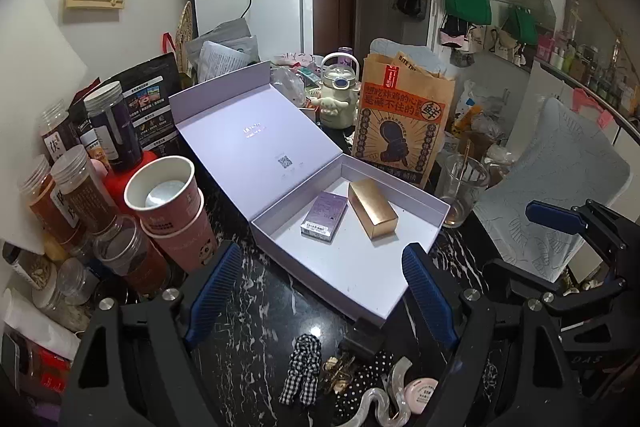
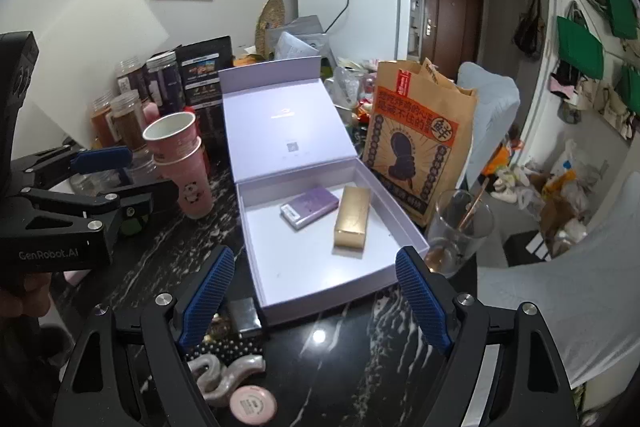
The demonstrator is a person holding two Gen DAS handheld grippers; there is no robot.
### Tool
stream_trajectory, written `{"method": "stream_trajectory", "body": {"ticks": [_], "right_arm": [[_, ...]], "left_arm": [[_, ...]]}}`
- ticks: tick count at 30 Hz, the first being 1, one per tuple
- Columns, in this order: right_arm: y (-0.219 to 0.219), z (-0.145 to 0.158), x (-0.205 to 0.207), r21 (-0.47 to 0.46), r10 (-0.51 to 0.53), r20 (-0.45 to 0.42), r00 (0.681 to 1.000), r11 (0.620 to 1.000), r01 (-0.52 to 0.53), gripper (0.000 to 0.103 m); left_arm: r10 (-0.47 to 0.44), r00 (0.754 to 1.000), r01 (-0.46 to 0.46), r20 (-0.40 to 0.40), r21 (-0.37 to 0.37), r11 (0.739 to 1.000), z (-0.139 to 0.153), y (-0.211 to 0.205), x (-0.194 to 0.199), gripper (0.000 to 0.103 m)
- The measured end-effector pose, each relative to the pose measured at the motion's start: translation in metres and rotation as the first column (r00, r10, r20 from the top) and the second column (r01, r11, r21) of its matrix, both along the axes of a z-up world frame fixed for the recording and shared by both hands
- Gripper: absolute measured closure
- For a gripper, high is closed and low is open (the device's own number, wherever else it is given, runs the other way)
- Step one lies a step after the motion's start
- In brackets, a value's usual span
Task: Organize rigid objects
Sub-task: 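Withdraw both tools from the gift box back over the table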
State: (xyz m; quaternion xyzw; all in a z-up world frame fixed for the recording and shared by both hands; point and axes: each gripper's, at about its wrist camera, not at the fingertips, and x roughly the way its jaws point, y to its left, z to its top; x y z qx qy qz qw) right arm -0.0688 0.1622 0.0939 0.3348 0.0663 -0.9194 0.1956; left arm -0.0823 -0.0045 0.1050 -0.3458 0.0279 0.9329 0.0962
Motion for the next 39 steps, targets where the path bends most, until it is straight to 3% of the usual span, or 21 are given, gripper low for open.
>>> {"method": "stream_trajectory", "body": {"ticks": [16, 23, 28, 31, 39], "right_arm": [[-0.016, -0.016, 0.054, -0.002, 0.045, -0.009, 0.999, 0.999, -0.045, 0.019], [-0.014, -0.040, 0.065, -0.051, 0.043, 0.040, 0.998, 0.998, -0.041, 0.019], [-0.009, -0.060, 0.075, -0.065, 0.038, 0.064, 0.997, 0.997, -0.034, 0.019], [-0.004, -0.070, 0.080, -0.065, 0.026, 0.079, 0.997, 0.998, -0.021, 0.019], [0.013, -0.093, 0.090, -0.088, 0.009, 0.139, 0.990, 0.996, 0.003, 0.019]], "left_arm": [[-0.032, 0.999, 0.032, 0.022, 0.019, 0.999, -0.017, -0.014, 0.048, 0.020], [-0.072, 0.995, 0.066, 0.071, 0.076, 0.995, -0.037, -0.017, 0.064, 0.020], [-0.111, 0.992, 0.107, 0.062, 0.057, 0.993, -0.048, -0.011, 0.075, 0.020], [-0.136, 0.986, 0.129, 0.092, 0.082, 0.988, -0.058, -0.009, 0.078, 0.020], [-0.136, 0.979, 0.113, 0.155, 0.146, 0.983, -0.087, -0.008, 0.088, 0.020]]}}
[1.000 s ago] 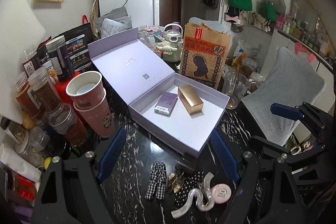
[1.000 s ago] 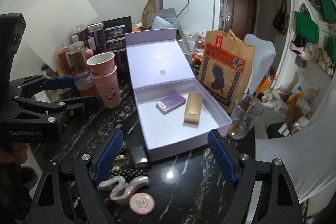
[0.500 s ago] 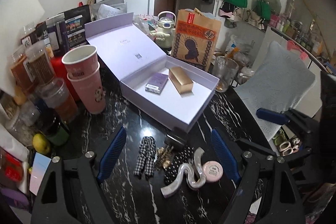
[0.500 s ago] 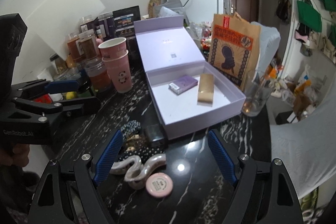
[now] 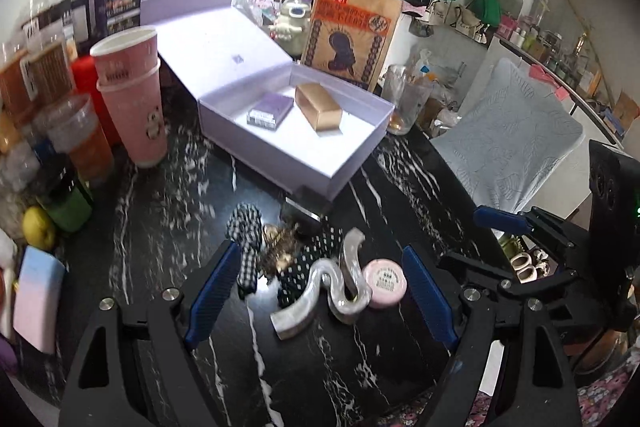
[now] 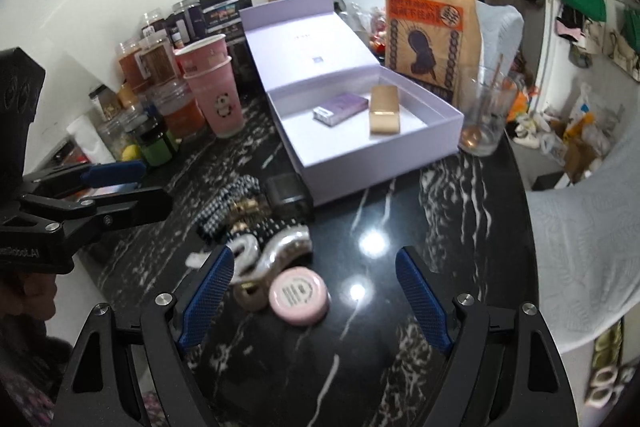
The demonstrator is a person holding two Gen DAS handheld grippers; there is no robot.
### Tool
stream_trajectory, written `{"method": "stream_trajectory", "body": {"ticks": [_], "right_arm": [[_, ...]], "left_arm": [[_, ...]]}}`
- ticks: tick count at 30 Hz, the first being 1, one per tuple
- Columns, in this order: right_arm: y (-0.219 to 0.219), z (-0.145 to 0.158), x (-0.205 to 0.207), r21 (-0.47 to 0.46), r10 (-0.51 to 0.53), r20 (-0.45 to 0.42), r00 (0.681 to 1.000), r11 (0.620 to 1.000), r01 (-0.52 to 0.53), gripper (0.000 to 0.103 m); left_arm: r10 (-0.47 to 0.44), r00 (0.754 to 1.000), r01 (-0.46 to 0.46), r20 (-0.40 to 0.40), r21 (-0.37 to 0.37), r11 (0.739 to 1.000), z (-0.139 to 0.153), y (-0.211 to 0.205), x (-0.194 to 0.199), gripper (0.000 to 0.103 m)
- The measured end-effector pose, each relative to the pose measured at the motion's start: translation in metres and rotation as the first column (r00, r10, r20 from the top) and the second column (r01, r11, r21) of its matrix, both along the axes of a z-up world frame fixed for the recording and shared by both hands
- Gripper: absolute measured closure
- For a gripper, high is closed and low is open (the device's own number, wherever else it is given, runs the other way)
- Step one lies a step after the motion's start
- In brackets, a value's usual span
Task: Organize rigid objects
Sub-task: 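Withdraw both tools from the gift box back over the table, then grasp the white pearly claw clip with the left tool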
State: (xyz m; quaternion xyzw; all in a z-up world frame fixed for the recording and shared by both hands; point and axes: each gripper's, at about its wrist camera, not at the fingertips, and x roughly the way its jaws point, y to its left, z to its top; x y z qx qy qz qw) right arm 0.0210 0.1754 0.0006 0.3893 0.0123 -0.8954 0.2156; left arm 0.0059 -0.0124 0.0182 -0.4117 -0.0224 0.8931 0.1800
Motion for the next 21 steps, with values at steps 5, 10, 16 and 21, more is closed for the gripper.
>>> {"method": "stream_trajectory", "body": {"ticks": [5, 10, 16, 21], "right_arm": [[0.003, -0.012, 0.006, 0.020, -0.002, 0.016, 1.000, 1.000, 0.001, 0.019], [0.001, -0.029, 0.011, 0.046, 0.014, 0.050, 0.999, 0.999, -0.016, 0.019], [-0.001, -0.044, 0.012, 0.024, 0.032, 0.086, 0.996, 0.999, -0.034, 0.019], [0.001, -0.051, 0.009, 0.019, 0.020, 0.104, 0.994, 1.000, -0.022, 0.019]], "left_arm": [[0.020, 0.999, -0.020, 0.035, -0.005, 1.000, -0.019, 0.002, 0.004, 0.020], [0.009, 0.997, -0.007, 0.070, -0.032, 0.999, -0.039, 0.007, 0.005, 0.020], [0.017, 0.992, -0.022, 0.128, 0.032, 0.999, -0.058, 0.006, 0.001, 0.020], [0.012, 0.988, -0.021, 0.154, 0.055, 0.998, -0.068, 0.010, -0.004, 0.020]]}}
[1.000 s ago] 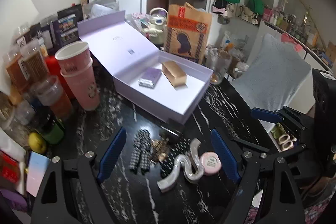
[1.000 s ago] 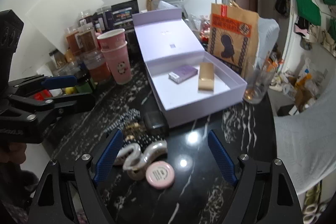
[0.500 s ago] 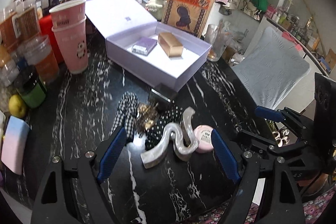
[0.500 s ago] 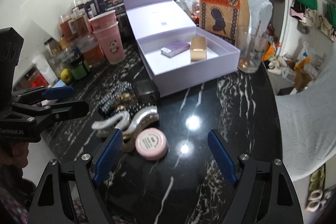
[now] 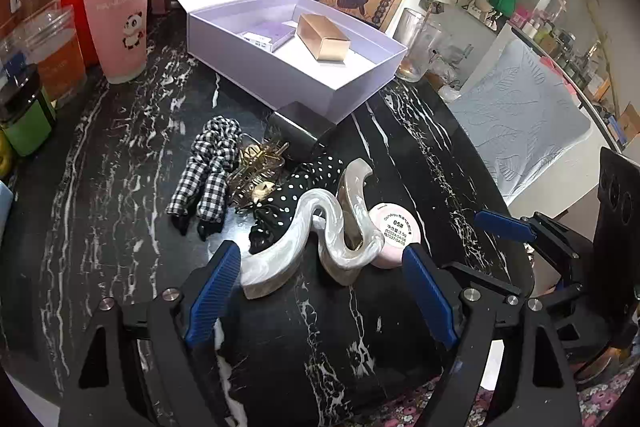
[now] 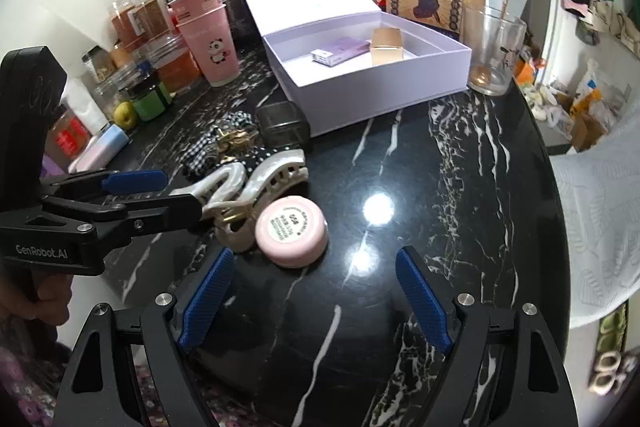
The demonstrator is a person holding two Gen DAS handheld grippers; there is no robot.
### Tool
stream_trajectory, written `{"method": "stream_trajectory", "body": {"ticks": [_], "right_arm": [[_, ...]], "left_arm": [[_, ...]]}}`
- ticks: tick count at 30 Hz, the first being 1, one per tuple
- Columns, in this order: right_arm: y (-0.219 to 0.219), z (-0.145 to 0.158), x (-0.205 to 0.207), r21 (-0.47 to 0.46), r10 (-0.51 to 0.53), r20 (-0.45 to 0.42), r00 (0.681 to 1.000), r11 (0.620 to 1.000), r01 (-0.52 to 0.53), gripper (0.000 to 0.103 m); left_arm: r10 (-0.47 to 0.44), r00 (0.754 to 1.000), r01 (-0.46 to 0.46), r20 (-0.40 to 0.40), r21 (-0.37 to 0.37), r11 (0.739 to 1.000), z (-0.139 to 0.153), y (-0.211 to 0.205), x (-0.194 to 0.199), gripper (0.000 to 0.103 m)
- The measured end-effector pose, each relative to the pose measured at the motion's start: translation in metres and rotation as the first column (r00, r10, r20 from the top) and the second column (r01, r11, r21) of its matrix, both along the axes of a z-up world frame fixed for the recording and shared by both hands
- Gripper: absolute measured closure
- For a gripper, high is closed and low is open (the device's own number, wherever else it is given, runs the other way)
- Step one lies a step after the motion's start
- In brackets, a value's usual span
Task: Organize rigid objects
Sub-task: 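Grasp the white pearly claw clip with the left tool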
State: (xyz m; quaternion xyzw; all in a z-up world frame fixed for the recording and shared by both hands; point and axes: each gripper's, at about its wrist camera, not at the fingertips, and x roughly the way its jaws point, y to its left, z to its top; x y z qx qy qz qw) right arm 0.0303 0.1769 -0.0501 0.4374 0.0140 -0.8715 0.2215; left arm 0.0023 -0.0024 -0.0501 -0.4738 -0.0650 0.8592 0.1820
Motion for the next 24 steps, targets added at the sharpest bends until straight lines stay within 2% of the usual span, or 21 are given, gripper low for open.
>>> {"method": "stream_trajectory", "body": {"ticks": [9, 13, 15, 17, 21, 23, 24], "right_arm": [[0.004, -0.007, -0.005, 0.002, -0.032, 0.021, 0.999, 0.999, 0.032, 0.019], [0.008, -0.009, -0.008, 0.001, -0.052, 0.028, 0.998, 0.999, 0.052, 0.019], [0.011, -0.011, -0.010, -0.002, -0.062, 0.038, 0.997, 0.998, 0.062, 0.019], [0.015, -0.012, -0.012, -0.004, -0.075, 0.046, 0.996, 0.997, 0.075, 0.019], [0.019, -0.013, -0.016, -0.004, -0.093, 0.051, 0.994, 0.996, 0.093, 0.019], [0.019, -0.013, -0.017, -0.009, -0.093, 0.053, 0.994, 0.996, 0.093, 0.019], [0.018, -0.013, -0.018, -0.013, -0.089, 0.055, 0.995, 0.996, 0.090, 0.019]], "left_arm": [[-0.034, 0.999, 0.034, 0.018, -0.039, 0.999, -0.017, 0.019, -0.014, 0.020], [-0.024, 1.000, 0.025, 0.010, -0.083, 0.996, -0.023, 0.025, -0.017, 0.020], [0.000, 1.000, 0.000, 0.000, -0.085, 0.996, -0.024, 0.024, -0.017, 0.023], [-0.006, 1.000, 0.006, 0.001, -0.080, 0.997, -0.024, 0.024, -0.016, 0.031], [-0.024, 1.000, 0.022, -0.016, -0.073, 0.997, -0.020, 0.024, -0.010, 0.036], [-0.028, 0.999, 0.027, -0.017, -0.068, 0.997, -0.018, 0.022, -0.006, 0.045], [-0.026, 0.999, 0.024, -0.018, -0.072, 0.997, -0.016, 0.021, -0.004, 0.046]]}}
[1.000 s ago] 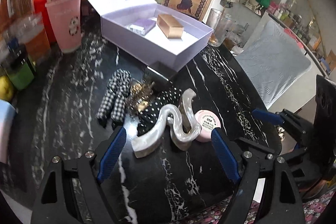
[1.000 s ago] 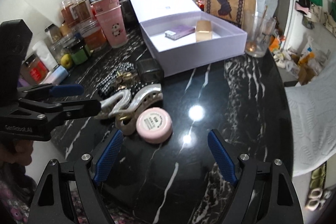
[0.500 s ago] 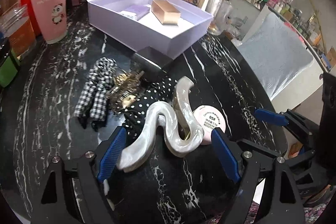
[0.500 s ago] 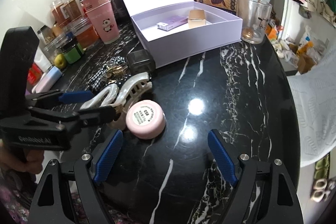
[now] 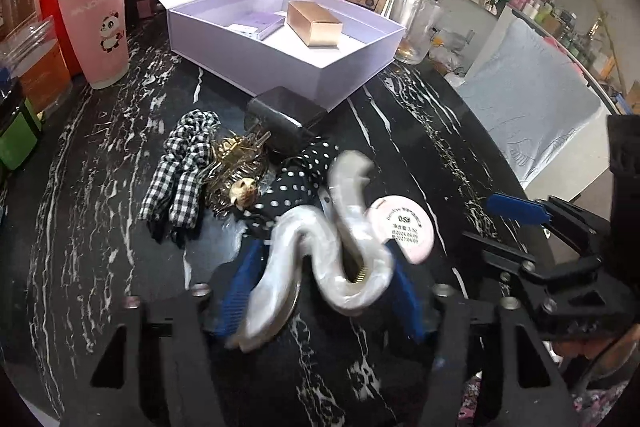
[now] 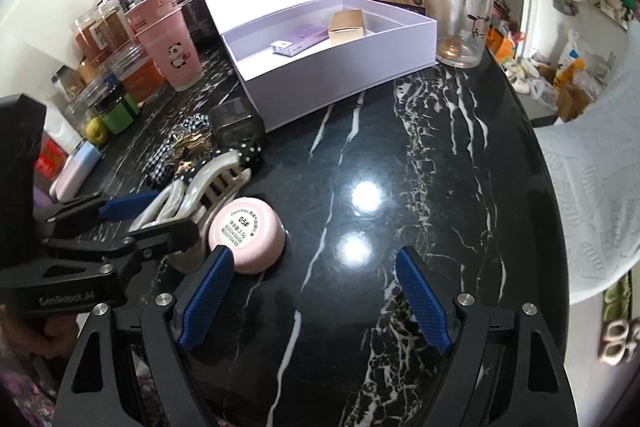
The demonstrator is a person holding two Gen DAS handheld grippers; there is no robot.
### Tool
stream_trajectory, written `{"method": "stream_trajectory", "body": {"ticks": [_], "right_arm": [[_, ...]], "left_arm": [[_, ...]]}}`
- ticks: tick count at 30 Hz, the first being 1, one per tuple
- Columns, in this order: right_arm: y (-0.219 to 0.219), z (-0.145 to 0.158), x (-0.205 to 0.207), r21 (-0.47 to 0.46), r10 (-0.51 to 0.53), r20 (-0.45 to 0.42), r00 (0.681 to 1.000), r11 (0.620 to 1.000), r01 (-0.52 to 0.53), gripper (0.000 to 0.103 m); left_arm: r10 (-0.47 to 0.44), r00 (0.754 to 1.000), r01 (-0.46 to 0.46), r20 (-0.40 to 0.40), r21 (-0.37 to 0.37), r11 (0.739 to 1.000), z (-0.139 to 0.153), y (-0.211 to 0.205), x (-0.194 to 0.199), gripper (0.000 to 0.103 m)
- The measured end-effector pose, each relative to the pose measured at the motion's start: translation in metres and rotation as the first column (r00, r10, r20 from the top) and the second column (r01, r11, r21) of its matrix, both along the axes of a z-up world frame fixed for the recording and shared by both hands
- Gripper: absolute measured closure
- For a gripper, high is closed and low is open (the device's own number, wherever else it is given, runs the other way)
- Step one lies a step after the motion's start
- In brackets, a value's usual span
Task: Organize rigid objects
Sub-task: 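Grasp the white pearly claw clip with the left tool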
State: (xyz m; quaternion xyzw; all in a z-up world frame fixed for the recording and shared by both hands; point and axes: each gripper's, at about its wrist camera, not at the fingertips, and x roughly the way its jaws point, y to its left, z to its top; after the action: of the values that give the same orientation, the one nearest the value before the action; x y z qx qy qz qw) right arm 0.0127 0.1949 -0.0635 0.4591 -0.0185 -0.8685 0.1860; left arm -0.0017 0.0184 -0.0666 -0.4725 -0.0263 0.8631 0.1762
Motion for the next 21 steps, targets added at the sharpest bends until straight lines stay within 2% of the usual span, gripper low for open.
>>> {"method": "stream_trajectory", "body": {"ticks": [8, 13, 21], "right_arm": [[-0.010, -0.002, -0.001, -0.025, 0.029, 0.014, 1.000, 0.999, -0.028, 0.019], [-0.018, -0.001, 0.000, -0.026, 0.050, 0.006, 0.999, 0.998, -0.050, 0.019], [-0.038, 0.001, -0.005, -0.040, 0.091, -0.006, 0.996, 0.995, -0.091, 0.019]], "left_arm": [[0.044, 0.998, -0.045, 0.037, 0.027, 0.999, 0.000, -0.022, 0.013, 0.047], [0.083, 0.996, -0.083, 0.041, 0.008, 0.996, 0.000, -0.040, 0.023, 0.047], [0.136, 0.990, -0.137, 0.035, 0.028, 0.990, -0.003, -0.062, 0.029, 0.046]]}}
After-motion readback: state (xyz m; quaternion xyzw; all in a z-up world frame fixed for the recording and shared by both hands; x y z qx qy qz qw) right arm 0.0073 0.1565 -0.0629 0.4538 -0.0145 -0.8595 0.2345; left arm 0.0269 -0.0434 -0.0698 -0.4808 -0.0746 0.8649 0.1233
